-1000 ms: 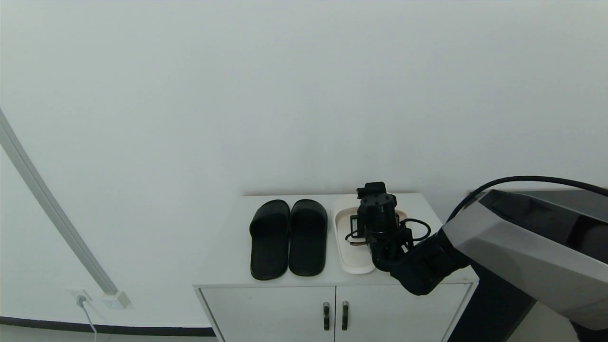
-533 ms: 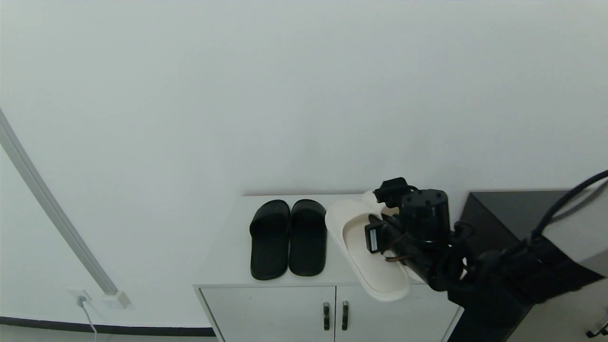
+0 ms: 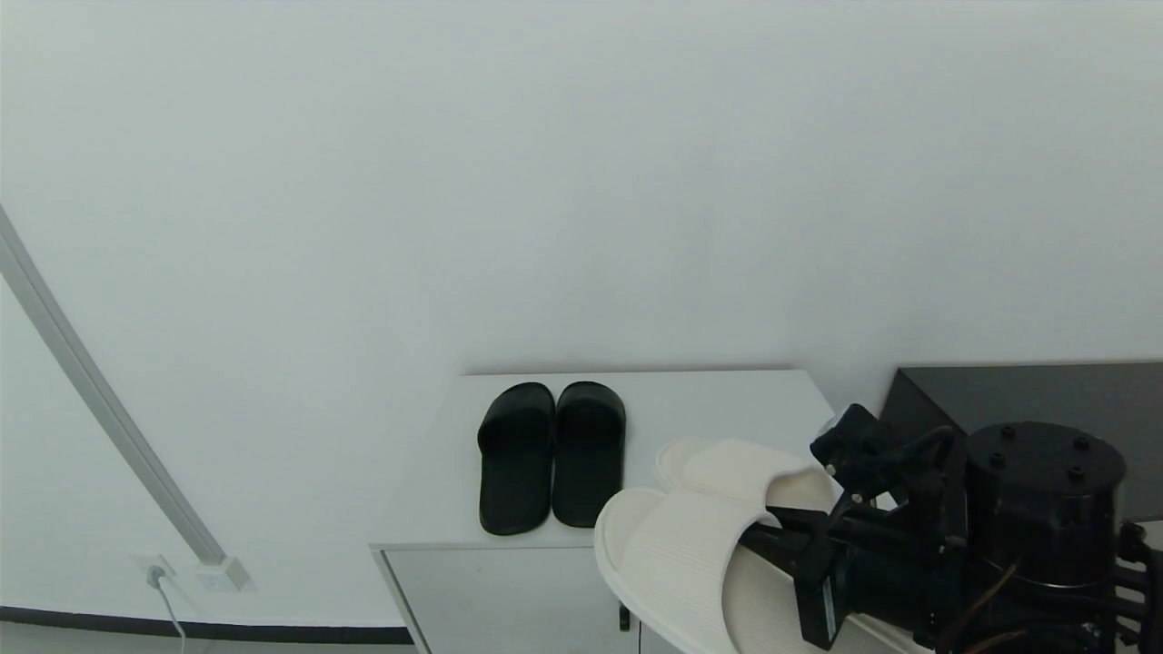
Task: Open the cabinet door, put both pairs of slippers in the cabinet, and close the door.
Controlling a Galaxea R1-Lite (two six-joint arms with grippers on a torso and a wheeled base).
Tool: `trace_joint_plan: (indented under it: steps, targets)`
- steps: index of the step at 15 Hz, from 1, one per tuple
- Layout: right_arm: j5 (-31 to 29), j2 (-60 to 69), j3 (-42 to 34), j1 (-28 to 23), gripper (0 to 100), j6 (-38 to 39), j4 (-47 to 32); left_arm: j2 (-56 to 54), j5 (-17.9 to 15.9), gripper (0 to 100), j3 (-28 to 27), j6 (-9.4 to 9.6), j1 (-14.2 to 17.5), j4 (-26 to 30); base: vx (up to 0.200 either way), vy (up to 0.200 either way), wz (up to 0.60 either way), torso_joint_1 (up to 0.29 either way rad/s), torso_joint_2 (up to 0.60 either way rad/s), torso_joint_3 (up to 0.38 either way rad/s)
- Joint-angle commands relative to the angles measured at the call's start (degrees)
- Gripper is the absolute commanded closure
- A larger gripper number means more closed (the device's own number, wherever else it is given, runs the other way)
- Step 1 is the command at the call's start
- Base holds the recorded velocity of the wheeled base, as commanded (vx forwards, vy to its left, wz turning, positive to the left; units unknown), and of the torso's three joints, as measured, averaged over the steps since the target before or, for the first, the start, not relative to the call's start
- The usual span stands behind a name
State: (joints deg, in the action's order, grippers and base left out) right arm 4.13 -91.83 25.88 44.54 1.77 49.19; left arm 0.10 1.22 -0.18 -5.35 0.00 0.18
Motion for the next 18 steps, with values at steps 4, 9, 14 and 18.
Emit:
trace_joint_plan:
  steps: [4,9,14,18]
  targets:
    - [0.09,0.51,-1.36,0.98,100,-0.01,0.21,-0.01,0.01,100,0.01,-0.01,0.00,-0.01,0.000,0.000,0.00,0.000,0.00,0.000]
    - [0.09,0.51,-1.62,0.98,100,-0.01,0.21,-0.01,0.01,100,0.01,-0.10,0.00,-0.01,-0.120,0.000,0.00,0.004,0.00,0.002]
    - [-0.18,0.16,-1.80,0.63,100,-0.01,0.29,-0.01,0.01,100,0.01,-0.10,0.00,-0.01,-0.200,0.000,0.00,-0.002,0.00,0.003]
    - [0.00,0.16,-1.89,0.72,100,-0.01,0.29,-0.01,0.01,100,0.01,-0.10,0.00,-0.01,0.000,0.000,0.00,0.000,0.00,0.000]
